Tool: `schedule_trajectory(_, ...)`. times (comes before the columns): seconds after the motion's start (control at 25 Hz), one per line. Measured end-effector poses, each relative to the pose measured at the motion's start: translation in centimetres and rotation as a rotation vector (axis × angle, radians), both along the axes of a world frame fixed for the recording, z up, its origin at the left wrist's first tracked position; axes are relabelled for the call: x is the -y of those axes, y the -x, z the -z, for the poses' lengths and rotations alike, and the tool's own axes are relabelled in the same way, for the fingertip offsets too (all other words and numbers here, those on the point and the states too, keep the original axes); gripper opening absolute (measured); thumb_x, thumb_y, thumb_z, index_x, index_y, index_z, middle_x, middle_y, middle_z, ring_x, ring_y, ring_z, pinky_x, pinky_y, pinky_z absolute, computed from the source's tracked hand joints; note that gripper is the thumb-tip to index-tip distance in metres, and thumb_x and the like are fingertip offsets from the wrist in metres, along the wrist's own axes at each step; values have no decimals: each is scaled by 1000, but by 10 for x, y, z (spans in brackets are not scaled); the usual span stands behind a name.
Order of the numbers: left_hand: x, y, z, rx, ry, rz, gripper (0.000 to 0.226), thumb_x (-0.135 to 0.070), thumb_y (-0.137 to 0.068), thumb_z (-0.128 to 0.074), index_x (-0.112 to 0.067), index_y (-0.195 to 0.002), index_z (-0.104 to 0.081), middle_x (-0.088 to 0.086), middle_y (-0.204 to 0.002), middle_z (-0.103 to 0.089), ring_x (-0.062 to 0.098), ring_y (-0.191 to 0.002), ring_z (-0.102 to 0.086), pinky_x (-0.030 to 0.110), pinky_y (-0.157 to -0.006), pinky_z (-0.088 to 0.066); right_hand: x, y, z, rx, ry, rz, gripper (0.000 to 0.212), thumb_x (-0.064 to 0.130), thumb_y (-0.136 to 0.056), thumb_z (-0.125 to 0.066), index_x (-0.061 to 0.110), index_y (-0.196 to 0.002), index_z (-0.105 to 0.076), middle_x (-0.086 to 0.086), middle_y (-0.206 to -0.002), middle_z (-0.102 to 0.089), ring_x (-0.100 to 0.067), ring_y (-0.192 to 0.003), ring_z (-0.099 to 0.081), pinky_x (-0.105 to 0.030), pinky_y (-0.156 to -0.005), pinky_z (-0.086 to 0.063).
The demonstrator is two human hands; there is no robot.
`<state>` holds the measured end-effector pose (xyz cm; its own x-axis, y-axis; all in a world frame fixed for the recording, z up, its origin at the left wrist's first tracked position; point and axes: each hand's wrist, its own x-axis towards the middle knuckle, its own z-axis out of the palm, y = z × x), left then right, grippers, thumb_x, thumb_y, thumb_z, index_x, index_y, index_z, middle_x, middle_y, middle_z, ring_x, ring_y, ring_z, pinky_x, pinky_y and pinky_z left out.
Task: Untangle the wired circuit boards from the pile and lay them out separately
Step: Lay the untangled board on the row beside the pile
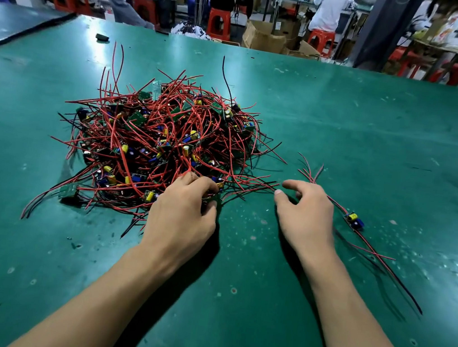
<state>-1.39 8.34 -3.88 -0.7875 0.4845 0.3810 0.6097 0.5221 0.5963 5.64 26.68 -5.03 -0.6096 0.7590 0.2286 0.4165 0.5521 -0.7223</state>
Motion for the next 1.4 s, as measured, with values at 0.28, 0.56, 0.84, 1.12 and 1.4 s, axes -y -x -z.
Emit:
schedule_trajectory(0.28,-1,0,0,60,68,11,26,-19,-85,-67,-12,-111,-67,4,-102,-63,25,-96,-57,42,-86,-50,4,1,3,234,-76,54,38,40,-93,-64,30,-129,-66,-8,-157,-40,-24,-151,-20,-49,-123,-3)
schedule_trajectory(0.56,-3,1,1,39,-109,-25,22,-21,-91,-66,-11,-110,-69,2,-99,-71,19,-93,-62,38,-87,-52,17,3,-2,-169,18,-58,10,23,-91,-69,22,-99,-74,-1,-106,-72,-15,-99,-64,-28,-94,-46)
schedule_trajectory(0.84,-6,-3,-2,74,-438,1,19,-17,-86,-75,-12,-103,-71,-9,-86,-70,1,-81,-67,23,-78,-56,36,2,-20,-151,900,-433,35,44,-94,-65,11,-85,-73,-3,-69,-67,-11,-43,-48,-20,-39,-33)
schedule_trajectory(1.12,-9,-11,0,-78,-392,185,19,-12,-85,-75,-11,-104,-72,-8,-97,-71,-4,-78,-62,18,-75,-52,33,1,-30,-415,944,-332,15,29,-94,-65,18,-84,-66,-1,-67,-57,-13,-48,-48,-24,-46,-34)
schedule_trajectory(1.4,-10,-4,7,47,-316,93,11,-3,-86,-69,-12,-91,-72,-3,-94,-63,1,-79,-54,6,-69,-39,16,-11,-47,-843,1403,-670,23,26,-92,-54,22,-96,-76,0,-92,-56,-11,-68,-48,-23,-62,-37)
